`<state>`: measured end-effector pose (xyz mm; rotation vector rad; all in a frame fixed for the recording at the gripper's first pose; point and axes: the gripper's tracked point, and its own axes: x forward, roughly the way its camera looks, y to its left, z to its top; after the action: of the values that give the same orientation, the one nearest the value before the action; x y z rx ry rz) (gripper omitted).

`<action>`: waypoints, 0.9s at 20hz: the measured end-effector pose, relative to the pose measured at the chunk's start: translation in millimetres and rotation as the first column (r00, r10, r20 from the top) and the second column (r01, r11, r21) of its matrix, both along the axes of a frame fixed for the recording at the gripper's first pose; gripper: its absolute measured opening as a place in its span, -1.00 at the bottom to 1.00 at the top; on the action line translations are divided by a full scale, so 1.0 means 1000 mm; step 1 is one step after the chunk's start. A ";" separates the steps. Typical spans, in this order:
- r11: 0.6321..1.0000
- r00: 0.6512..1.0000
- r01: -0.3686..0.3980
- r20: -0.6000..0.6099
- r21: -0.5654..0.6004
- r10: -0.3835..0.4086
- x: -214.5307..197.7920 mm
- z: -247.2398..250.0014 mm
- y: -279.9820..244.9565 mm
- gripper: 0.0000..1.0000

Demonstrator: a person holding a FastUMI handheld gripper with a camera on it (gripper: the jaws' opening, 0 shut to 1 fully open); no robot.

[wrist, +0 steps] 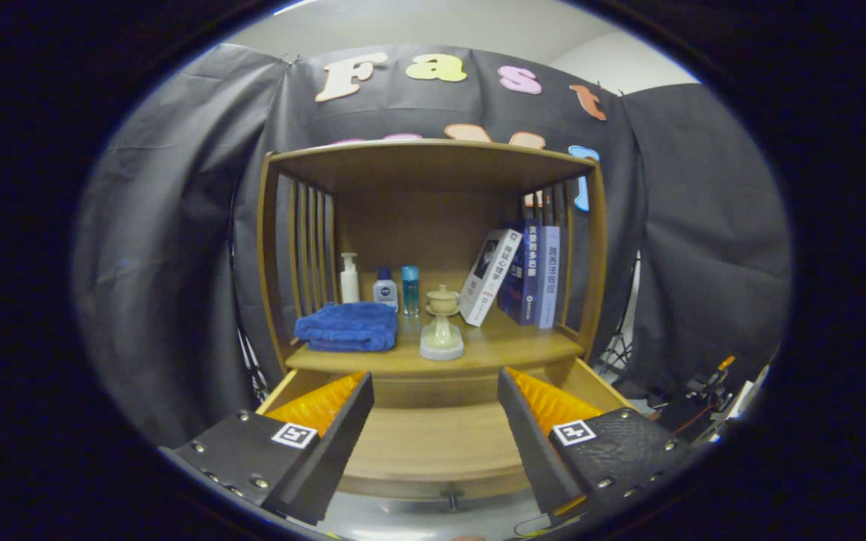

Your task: Pull open the drawer, take out the items inside it, and place them on the countertop above the cabinet.

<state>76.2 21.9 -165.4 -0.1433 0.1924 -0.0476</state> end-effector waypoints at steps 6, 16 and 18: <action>0.997 0.999 0.032 0.028 0.065 -0.034 -0.037 -0.050 -0.022 0.96; 0.995 0.996 0.059 -0.071 0.075 -0.054 -0.027 -0.140 -0.049 0.96; 0.996 0.994 0.041 -0.107 0.081 -0.032 -0.023 -0.156 -0.047 0.96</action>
<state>52.7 -24.7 -321.1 -0.0590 0.3025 -0.0688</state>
